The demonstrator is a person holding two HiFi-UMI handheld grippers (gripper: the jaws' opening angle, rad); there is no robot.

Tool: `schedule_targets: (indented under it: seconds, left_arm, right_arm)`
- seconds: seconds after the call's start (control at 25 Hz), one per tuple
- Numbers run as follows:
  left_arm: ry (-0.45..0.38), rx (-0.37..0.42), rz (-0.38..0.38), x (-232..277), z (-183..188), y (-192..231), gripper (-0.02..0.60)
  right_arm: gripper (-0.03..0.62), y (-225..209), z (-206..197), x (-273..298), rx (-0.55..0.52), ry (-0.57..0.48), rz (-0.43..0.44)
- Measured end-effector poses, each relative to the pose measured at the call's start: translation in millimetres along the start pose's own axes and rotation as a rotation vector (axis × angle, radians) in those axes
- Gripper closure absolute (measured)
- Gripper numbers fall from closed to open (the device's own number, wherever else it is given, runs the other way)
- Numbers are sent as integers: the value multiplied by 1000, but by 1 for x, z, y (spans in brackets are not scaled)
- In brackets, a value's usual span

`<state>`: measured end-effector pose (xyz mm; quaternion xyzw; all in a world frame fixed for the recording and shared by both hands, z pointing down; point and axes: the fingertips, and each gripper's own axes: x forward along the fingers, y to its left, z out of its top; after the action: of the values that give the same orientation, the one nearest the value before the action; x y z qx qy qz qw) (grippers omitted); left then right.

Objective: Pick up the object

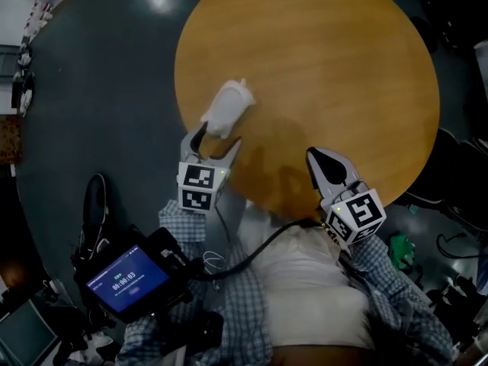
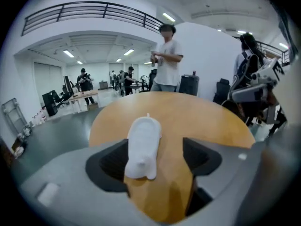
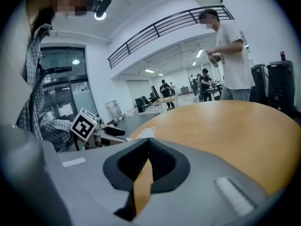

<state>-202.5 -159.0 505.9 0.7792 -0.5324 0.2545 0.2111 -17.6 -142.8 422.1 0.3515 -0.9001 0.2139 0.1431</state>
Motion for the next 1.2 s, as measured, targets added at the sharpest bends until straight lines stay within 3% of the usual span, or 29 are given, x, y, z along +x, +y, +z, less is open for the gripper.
schedule_targets:
  seconds: [0.12,0.32,0.76,0.92,1.2]
  left_arm:
    - [30,20,-33,32,3,16,209]
    - [79,114,-51,41,3,14,182]
    - [242,196,-60,67,1,11,147]
    - [233,226,-46,84,-11,7,137]
    - [198,221,-29,63,0,17,138]
  right_arm:
    - [588,-15,1,11,32,1,-68]
    - [588,-13,3,-18,68,-14,-143]
    - [588,-23,2,-45,127,-46,-235]
    - [588,-34,-8,-50,141,-52,-258]
    - [588,-20,4,-61,135,-65,-270]
